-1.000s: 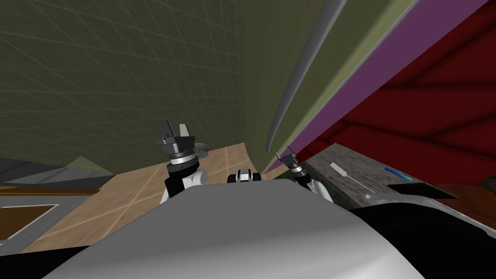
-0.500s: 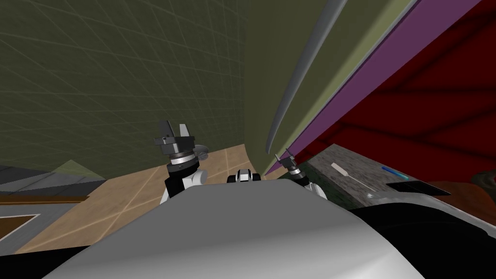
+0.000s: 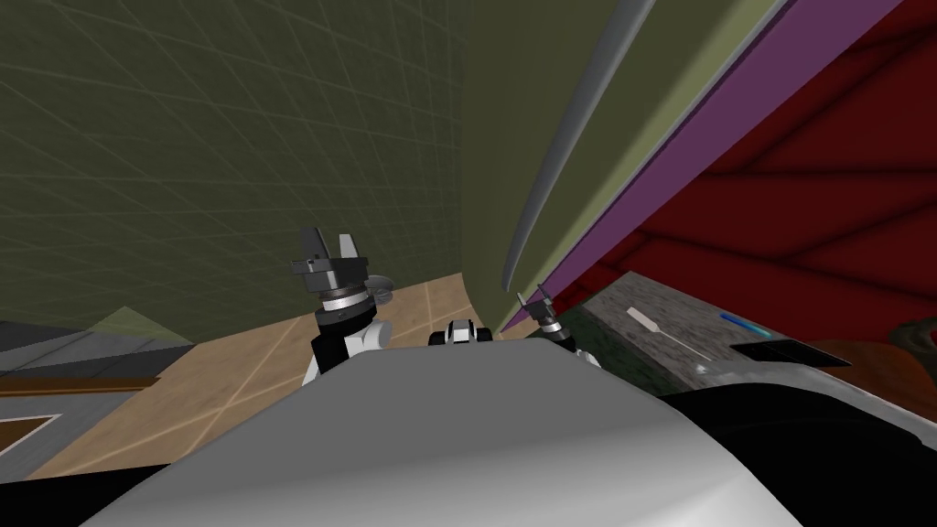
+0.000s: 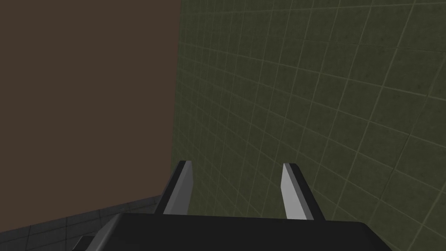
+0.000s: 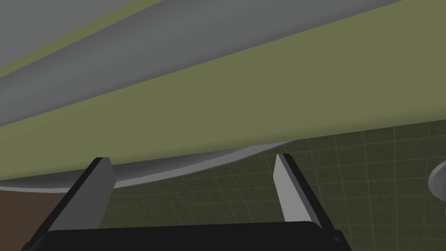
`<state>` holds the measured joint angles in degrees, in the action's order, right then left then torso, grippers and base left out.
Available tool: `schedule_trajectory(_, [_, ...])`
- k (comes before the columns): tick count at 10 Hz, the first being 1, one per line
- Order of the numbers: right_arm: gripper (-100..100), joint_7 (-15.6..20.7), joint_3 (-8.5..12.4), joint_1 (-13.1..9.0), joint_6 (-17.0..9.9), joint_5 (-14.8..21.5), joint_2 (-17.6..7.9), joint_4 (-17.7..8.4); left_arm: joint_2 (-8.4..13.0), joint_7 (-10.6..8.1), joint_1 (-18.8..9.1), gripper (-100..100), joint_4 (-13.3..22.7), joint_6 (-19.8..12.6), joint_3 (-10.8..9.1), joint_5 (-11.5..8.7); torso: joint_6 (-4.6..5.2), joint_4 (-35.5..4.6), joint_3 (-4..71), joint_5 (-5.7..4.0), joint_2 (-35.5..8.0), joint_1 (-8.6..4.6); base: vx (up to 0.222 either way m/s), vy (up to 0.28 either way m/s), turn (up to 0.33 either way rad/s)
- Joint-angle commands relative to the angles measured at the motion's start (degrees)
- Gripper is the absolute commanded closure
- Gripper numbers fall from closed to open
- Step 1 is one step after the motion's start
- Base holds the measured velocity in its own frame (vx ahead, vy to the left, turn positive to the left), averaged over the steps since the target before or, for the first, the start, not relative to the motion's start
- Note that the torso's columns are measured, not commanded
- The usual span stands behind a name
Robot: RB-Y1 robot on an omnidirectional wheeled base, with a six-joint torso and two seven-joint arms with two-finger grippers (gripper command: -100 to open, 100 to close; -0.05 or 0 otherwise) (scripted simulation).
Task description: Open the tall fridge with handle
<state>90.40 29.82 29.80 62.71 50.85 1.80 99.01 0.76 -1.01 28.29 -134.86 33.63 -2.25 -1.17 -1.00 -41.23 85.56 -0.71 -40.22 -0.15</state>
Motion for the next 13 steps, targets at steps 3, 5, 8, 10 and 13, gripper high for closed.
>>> schedule_trajectory(3, [-100,-1.65,1.28,0.17,-1.26,-0.43,-1.32,1.94,0.00,0.00,0.01,0,0.00,0.00,0.00,0.00,0.20,-0.64,-0.20,0.63,-0.70,0.37,0.004,0.037,-0.067])
schedule_trajectory(5, [100,-1.03,1.16,0.21,-0.78,-0.58,-0.62,1.65,0.00,0.00,-0.01,0,0.00,0.00,0.00,0.00,0.22,-0.58,-0.42,0.42,-0.94,0.11,-0.031,-0.035,0.021])
schedule_trajectory(8, [100,-0.35,2.51,-1.55,-3.18,-0.98,-1.04,0.75,-0.02,0.00,0.00,0,0.00,0.00,0.02,0.00,0.57,-0.64,-0.61,0.62,-1.28,0.70,-0.015,0.222,-0.100])
schedule_trajectory(10, [100,-0.14,3.18,-2.43,-4.54,-1.12,-1.30,0.25,-0.02,0.00,0.00,0,-0.01,0.00,0.02,0.00,0.34,-0.71,-0.40,0.65,-0.99,0.38,-0.016,0.280,-0.078])
schedule_trajectory(13, [100,0.07,3.85,-3.30,-5.90,-1.27,-1.55,-0.24,-0.02,0.00,0.00,0,-0.01,0.00,0.02,0.00,0.33,-0.72,-0.32,0.65,-0.87,0.29,-0.025,0.279,-0.057])
